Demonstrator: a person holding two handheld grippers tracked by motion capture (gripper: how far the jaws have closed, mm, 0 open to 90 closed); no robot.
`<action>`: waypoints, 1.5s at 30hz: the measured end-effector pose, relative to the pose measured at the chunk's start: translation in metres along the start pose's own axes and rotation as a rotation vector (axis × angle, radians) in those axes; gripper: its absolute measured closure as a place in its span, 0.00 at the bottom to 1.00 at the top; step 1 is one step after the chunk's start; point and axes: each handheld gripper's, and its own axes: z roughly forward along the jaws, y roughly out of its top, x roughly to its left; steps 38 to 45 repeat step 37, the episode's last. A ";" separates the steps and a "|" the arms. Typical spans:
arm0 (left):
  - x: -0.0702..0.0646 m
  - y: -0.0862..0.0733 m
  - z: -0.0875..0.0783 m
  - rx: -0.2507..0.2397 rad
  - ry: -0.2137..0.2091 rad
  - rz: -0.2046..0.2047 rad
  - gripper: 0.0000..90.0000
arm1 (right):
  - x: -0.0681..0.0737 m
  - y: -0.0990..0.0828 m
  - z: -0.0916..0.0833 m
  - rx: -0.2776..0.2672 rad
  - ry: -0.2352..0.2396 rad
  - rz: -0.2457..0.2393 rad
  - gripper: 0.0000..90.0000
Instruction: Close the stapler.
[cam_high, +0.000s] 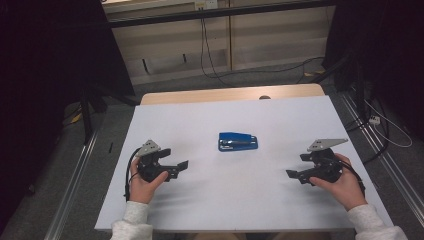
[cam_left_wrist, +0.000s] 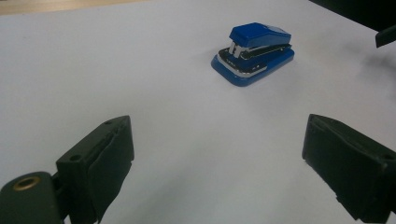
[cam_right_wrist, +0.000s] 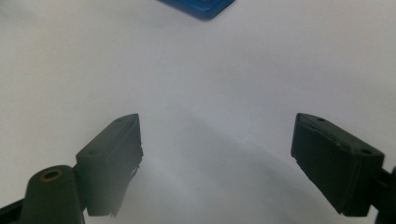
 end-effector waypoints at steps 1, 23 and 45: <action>0.000 0.000 0.000 0.000 0.000 0.000 0.10 | 0.000 0.000 0.000 0.000 0.000 0.000 0.17; 0.001 -0.016 -0.023 0.033 0.018 0.023 0.09 | 0.015 -0.012 -0.008 0.006 0.027 -0.014 0.17; 0.000 -0.030 -0.039 0.056 0.022 0.019 0.10 | 0.018 -0.014 -0.011 -0.012 0.027 -0.022 0.16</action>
